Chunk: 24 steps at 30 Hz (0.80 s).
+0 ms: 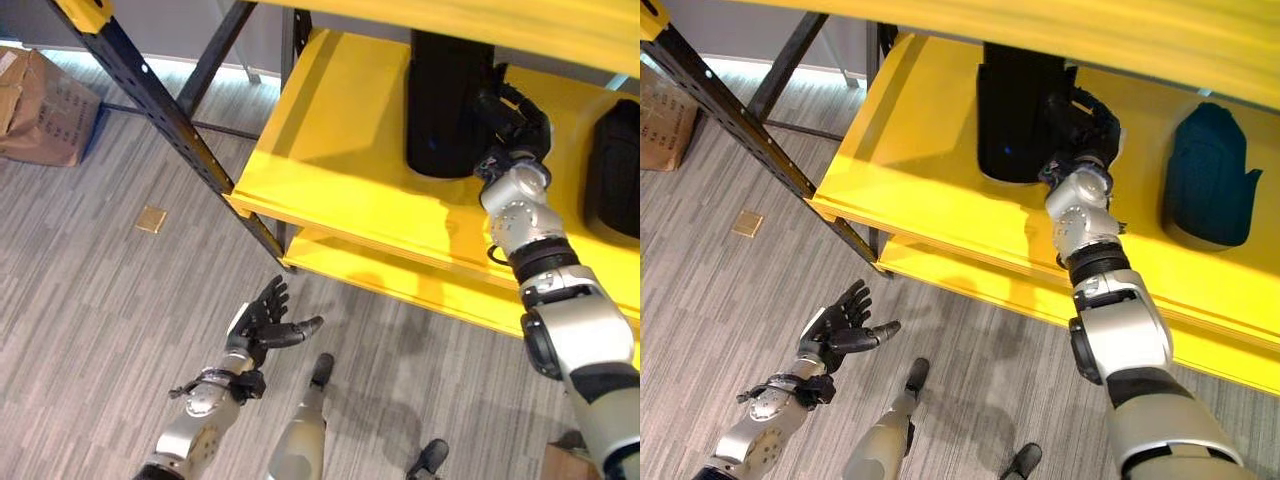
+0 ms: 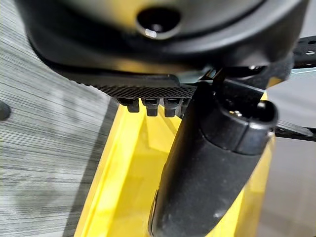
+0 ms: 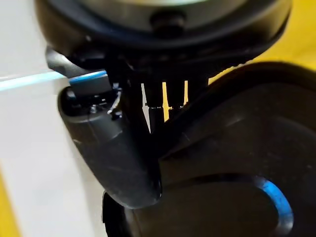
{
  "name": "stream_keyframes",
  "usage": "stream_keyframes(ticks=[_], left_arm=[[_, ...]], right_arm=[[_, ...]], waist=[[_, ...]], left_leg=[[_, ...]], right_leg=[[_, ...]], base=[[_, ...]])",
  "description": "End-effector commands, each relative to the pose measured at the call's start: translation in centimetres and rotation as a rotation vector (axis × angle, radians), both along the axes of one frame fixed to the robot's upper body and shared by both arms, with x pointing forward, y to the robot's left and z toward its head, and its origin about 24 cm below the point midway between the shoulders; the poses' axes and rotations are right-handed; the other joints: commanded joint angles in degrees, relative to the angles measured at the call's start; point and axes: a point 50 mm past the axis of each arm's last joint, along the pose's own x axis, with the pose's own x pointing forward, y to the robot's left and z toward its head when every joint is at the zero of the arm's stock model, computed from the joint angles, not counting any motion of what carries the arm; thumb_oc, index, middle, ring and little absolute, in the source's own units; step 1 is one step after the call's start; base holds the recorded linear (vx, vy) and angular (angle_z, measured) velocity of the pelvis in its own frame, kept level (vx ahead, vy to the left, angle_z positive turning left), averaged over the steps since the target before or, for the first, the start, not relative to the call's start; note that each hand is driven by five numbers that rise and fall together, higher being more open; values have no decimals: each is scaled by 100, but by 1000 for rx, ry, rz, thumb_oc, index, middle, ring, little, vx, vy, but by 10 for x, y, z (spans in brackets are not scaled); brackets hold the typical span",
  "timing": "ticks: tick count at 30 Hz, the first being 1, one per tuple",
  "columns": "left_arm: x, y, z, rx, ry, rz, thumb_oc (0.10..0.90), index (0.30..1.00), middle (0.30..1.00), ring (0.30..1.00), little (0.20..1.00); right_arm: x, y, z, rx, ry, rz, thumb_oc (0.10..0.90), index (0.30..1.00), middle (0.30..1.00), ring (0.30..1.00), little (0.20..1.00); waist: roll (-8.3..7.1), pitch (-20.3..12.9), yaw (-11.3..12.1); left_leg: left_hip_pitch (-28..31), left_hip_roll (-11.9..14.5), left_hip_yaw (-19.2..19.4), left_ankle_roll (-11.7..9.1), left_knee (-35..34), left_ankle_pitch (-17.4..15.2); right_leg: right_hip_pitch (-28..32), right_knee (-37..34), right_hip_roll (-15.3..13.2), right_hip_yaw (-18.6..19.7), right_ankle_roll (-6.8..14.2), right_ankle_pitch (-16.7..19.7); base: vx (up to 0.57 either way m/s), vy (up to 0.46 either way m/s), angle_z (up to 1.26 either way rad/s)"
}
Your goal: Move parts from the plastic box to the shelf.
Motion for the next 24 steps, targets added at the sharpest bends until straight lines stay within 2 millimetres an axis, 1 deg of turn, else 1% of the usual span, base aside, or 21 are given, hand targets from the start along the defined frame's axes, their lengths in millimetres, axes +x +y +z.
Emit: stream_keyframes(ticks=[1, 4, 7, 12, 18, 24], left_arm=[[10, -5, 42, -22, -224, -56, 900, 1000, 1000, 1000, 1000], [12, -9, 42, -27, -227, -71, 900, 1000, 1000, 1000, 1000], [15, -13, 44, -26, -236, -79, 900, 1000, 1000, 1000, 1000], [16, -13, 44, -28, -237, -70, 900, 1000, 1000, 1000, 1000], [16, -15, 44, -36, -239, -70, 900, 1000, 1000, 1000, 1000], [17, -15, 44, -43, -240, -64, 900, 1000, 1000, 1000, 1000]], right_arm=[[-12, 3, 94, -35, -334, 24, 400, 300, 300, 300, 300], [-10, -5, 85, 2, -304, 8, 400, 300, 300, 300, 300], [-7, -13, 71, 61, -253, -11, 400, 300, 300, 300, 300], [-5, -17, 61, 103, -215, -24, 400, 300, 300, 300, 300], [-4, -23, 52, 156, -189, -44, 400, 300, 300, 300, 300], [-5, -25, 54, 150, -190, -65, 400, 300, 300, 300, 300]], waist=[[-196, -215, 72], [-139, -164, 72], [-93, -125, 81], [-43, -45, 85], [-15, 16, 76], [1, 36, 66]], left_leg=[[48, 186, 303, 83, 213, -436], [-22, 149, 296, 103, 262, -446], [-103, 121, 291, 116, 305, -456], [-143, 120, 305, 128, 322, -456], [-131, 120, 329, 142, 307, -454], [-125, 123, 348, 146, 292, -451]], right_leg=[[100, 238, -207, 279, -99, 355], [94, 219, -216, 262, -96, 366], [70, 204, -223, 228, -95, 344], [31, 194, -225, 249, -105, 323], [0, 188, -219, 264, -117, 297], [-26, 182, -222, 280, -114, 290]], base=[[0, 0, 0], [0, 0, 0], [0, 0, 0], [0, 0, 0], [0, 0, 0], [0, 0, 0]])
